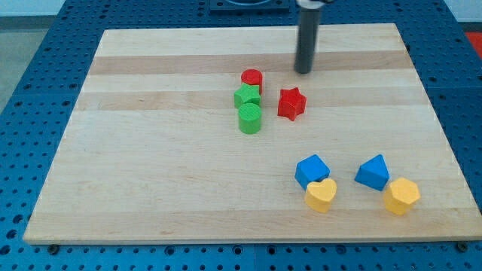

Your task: Move your arm to the top right of the blue cube

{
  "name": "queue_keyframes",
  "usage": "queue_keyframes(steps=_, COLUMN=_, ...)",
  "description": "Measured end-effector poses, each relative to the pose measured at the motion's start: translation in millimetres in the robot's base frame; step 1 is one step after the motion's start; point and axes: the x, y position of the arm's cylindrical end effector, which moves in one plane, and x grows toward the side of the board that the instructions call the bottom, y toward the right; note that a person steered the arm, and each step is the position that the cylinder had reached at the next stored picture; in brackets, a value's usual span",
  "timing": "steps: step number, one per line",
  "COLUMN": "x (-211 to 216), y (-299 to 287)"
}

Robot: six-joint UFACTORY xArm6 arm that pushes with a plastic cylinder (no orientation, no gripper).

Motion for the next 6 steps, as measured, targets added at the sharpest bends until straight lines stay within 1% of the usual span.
queue_keyframes(steps=1, x=39.0, y=40.4)
queue_keyframes(steps=2, x=59.2, y=42.3)
queue_keyframes(steps=4, x=116.1, y=21.2)
queue_keyframes(steps=5, x=160.2, y=5.0)
queue_keyframes(steps=6, x=186.5, y=-8.2)
